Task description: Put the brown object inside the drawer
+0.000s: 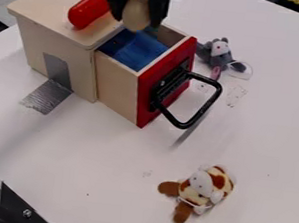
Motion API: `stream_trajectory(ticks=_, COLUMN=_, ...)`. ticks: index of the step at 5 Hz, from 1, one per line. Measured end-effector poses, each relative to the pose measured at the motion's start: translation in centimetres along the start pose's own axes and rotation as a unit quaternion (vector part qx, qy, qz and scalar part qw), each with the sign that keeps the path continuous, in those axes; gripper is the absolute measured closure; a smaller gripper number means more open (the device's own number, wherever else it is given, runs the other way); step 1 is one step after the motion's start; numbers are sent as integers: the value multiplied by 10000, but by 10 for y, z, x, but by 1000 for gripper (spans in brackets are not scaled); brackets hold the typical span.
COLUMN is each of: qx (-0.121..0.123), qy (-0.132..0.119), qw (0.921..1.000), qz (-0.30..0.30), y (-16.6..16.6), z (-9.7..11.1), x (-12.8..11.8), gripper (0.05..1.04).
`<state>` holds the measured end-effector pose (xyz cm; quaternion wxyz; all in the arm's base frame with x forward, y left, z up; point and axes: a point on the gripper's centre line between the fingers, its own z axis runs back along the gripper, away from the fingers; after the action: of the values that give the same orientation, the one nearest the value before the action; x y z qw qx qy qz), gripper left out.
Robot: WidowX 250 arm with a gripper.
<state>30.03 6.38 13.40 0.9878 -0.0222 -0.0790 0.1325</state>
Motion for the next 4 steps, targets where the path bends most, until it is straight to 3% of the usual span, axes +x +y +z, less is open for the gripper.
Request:
stream_trajectory(ticks=1, qx=23, qy=69, qw=10000, qz=-50, y=1, z=-7, x=3, gripper=271)
stream_trajectory(ticks=2, qx=89, qy=171, qw=9997, qz=-155, y=1, z=-13, x=2, gripper=83)
stream_trajectory(ticks=4, qx=143, qy=255, qw=9991, qz=-300, y=-7, z=-10, x=2, gripper=83)
